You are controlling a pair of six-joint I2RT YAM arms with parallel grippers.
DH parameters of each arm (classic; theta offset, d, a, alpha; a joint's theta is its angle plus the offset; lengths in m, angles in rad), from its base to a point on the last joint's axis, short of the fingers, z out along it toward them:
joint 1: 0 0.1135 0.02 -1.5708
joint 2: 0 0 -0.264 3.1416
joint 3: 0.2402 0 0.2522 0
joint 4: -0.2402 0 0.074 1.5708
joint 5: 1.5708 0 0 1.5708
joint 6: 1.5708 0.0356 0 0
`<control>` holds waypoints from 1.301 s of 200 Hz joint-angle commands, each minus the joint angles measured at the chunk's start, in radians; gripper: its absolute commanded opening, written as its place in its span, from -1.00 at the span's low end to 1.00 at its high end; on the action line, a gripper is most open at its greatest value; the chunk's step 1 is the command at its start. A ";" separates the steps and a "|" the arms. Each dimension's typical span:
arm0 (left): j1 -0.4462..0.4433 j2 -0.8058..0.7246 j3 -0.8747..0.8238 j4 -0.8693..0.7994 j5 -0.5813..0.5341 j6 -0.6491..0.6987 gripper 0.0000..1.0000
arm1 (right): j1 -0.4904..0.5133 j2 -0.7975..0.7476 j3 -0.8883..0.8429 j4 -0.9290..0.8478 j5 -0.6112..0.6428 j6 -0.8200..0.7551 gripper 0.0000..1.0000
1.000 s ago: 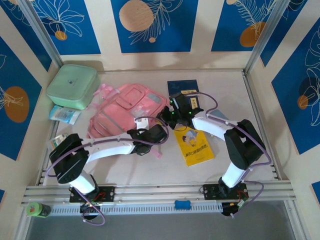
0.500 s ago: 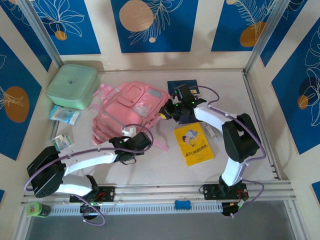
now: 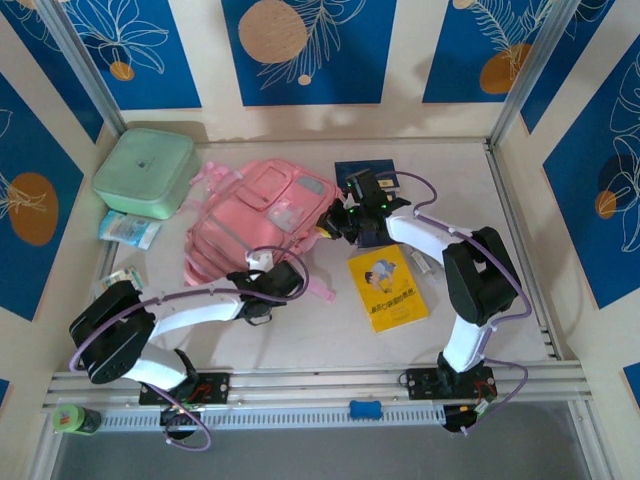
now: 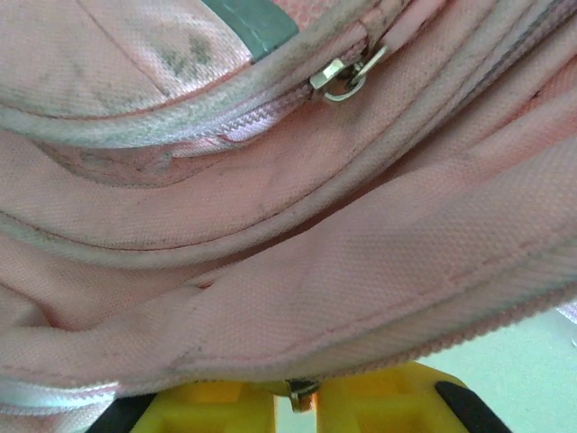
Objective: Pack books, pencil case, and school supplies into a backpack
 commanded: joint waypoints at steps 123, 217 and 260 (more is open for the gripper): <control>0.015 -0.229 -0.043 -0.145 0.089 0.099 -1.00 | -0.102 0.095 0.188 -0.069 -0.091 -0.153 -1.00; -0.084 -0.203 0.109 -0.124 0.145 0.164 -1.00 | -0.147 0.113 0.256 -0.189 -0.216 -0.255 0.22; -0.076 -0.211 0.093 -0.089 0.174 0.163 -1.00 | -0.065 -0.066 -0.040 -0.049 -0.269 -0.139 0.49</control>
